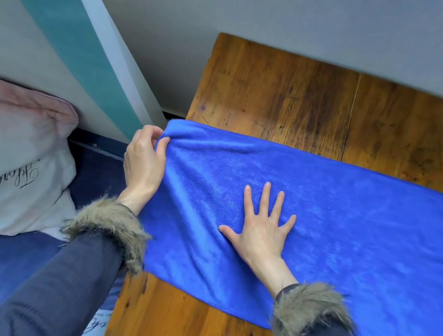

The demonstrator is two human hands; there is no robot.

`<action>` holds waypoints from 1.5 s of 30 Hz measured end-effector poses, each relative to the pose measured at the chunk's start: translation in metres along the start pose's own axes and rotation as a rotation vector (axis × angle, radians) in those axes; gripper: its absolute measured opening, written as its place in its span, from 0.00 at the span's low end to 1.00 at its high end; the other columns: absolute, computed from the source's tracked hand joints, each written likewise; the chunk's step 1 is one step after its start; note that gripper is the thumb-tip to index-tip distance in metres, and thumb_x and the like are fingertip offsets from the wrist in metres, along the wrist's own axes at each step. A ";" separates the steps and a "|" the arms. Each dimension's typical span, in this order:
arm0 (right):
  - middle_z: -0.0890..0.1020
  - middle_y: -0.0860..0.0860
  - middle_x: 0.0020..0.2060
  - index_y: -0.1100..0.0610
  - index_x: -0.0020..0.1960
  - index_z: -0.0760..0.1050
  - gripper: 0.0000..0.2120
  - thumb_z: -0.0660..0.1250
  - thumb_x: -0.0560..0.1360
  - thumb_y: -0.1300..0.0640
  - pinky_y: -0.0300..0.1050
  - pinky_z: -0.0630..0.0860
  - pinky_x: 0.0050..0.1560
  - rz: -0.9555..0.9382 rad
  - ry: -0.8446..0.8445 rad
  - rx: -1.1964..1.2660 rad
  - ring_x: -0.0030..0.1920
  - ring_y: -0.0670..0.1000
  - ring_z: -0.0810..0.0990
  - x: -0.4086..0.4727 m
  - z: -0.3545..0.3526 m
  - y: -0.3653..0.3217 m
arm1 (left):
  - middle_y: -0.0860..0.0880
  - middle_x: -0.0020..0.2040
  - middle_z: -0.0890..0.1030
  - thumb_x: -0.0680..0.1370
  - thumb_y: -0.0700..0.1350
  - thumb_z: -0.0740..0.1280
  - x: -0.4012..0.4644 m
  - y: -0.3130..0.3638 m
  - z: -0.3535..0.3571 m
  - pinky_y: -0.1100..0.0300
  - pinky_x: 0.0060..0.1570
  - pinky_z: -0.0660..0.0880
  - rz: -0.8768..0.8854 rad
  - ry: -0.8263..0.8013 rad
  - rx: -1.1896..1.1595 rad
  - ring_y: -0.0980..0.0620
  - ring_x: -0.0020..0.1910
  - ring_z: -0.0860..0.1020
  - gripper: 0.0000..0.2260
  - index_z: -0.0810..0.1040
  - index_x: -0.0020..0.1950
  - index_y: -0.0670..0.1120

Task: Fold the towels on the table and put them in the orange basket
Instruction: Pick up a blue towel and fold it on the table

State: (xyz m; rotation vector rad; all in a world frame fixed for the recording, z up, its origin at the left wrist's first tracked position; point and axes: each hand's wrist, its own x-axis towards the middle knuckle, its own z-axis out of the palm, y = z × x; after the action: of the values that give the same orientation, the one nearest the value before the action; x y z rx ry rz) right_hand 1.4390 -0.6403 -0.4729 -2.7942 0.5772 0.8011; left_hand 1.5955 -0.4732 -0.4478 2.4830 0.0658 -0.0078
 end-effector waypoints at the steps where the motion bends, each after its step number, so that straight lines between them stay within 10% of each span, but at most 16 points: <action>1: 0.32 0.53 0.74 0.45 0.75 0.34 0.48 0.56 0.67 0.26 0.75 0.47 0.64 -0.009 -0.003 -0.002 0.73 0.63 0.32 0.002 -0.001 -0.006 | 0.43 0.49 0.78 0.78 0.44 0.63 0.003 0.004 -0.003 0.58 0.45 0.65 0.016 0.017 -0.007 0.44 0.48 0.75 0.08 0.75 0.53 0.42; 6: 0.37 0.49 0.76 0.45 0.76 0.42 0.41 0.58 0.72 0.32 0.72 0.51 0.65 -0.102 -0.078 0.104 0.74 0.61 0.35 0.017 -0.023 -0.023 | 0.47 0.43 0.78 0.77 0.45 0.64 -0.003 0.028 -0.009 0.61 0.41 0.64 0.061 -0.032 -0.043 0.48 0.41 0.74 0.06 0.77 0.51 0.44; 10: 0.60 0.51 0.74 0.52 0.70 0.66 0.22 0.59 0.78 0.47 0.54 0.58 0.69 -0.050 0.139 0.614 0.74 0.51 0.55 0.009 -0.041 0.011 | 0.48 0.38 0.77 0.76 0.43 0.66 -0.033 0.065 -0.002 0.58 0.41 0.69 0.158 -0.162 -0.102 0.49 0.36 0.72 0.05 0.78 0.50 0.44; 14: 0.80 0.52 0.55 0.56 0.57 0.77 0.12 0.58 0.80 0.54 0.41 0.71 0.53 0.209 0.212 1.142 0.54 0.49 0.78 -0.009 -0.063 0.074 | 0.46 0.40 0.79 0.76 0.41 0.67 -0.072 0.125 0.019 0.58 0.42 0.69 0.303 -0.283 -0.161 0.46 0.37 0.74 0.05 0.79 0.51 0.42; 19: 0.80 0.54 0.48 0.57 0.53 0.74 0.13 0.54 0.81 0.52 0.43 0.74 0.44 0.449 0.254 1.521 0.43 0.49 0.80 -0.036 -0.074 0.147 | 0.43 0.50 0.80 0.77 0.43 0.65 -0.136 0.196 0.068 0.49 0.50 0.72 0.391 -0.546 -0.201 0.42 0.50 0.77 0.09 0.77 0.56 0.43; 23: 0.80 0.53 0.47 0.56 0.52 0.74 0.10 0.56 0.80 0.53 0.43 0.74 0.46 0.561 0.106 1.515 0.45 0.51 0.79 -0.054 -0.052 0.174 | 0.44 0.59 0.76 0.78 0.42 0.62 -0.170 0.192 0.096 0.57 0.58 0.68 0.468 -0.884 -0.062 0.46 0.59 0.74 0.16 0.72 0.66 0.44; 33: 0.81 0.55 0.41 0.57 0.43 0.75 0.09 0.63 0.77 0.52 0.54 0.75 0.54 0.532 0.146 1.169 0.49 0.58 0.79 -0.060 -0.010 0.161 | 0.45 0.66 0.67 0.75 0.44 0.66 -0.149 0.089 0.072 0.49 0.56 0.63 0.468 -0.577 0.512 0.42 0.64 0.63 0.21 0.69 0.68 0.49; 36: 0.80 0.52 0.33 0.54 0.37 0.73 0.11 0.63 0.76 0.52 0.51 0.77 0.48 0.506 0.091 1.246 0.36 0.51 0.80 -0.066 -0.003 0.150 | 0.45 0.62 0.69 0.73 0.46 0.69 -0.145 0.088 0.071 0.50 0.54 0.60 0.523 -0.530 0.588 0.42 0.62 0.64 0.19 0.72 0.63 0.49; 45: 0.80 0.51 0.36 0.52 0.36 0.73 0.11 0.62 0.78 0.55 0.46 0.72 0.43 0.514 0.024 1.319 0.39 0.50 0.77 -0.099 0.027 0.154 | 0.47 0.54 0.78 0.76 0.49 0.64 -0.143 0.102 0.067 0.52 0.49 0.64 0.524 -0.668 0.752 0.44 0.56 0.72 0.10 0.72 0.54 0.46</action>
State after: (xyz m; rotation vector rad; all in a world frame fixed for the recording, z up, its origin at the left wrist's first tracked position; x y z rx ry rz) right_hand 1.2855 -0.7415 -0.4522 -1.4472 1.2514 0.2296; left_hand 1.4581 -0.6018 -0.4354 2.9923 -1.0326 -0.7506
